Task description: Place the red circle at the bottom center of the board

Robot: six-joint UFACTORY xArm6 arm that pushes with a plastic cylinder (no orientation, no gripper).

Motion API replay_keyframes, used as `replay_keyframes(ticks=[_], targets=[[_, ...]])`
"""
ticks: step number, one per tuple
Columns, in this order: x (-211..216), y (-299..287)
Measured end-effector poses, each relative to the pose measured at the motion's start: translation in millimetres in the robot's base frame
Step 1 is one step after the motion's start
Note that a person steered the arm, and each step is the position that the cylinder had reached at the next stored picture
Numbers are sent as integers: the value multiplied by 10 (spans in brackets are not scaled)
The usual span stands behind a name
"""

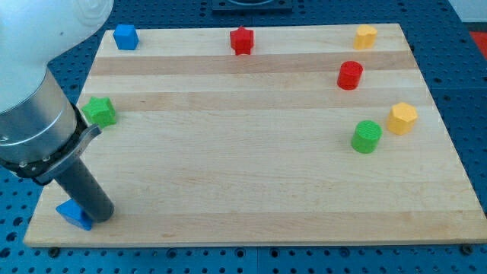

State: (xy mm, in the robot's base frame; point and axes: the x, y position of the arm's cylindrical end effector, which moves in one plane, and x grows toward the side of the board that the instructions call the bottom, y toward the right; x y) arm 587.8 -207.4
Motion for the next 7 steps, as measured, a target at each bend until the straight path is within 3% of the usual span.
replay_keyframes(ticks=[3,4,5,7], targets=[[0,-6],[-70,782],[-487,1212],[-1794,1675]])
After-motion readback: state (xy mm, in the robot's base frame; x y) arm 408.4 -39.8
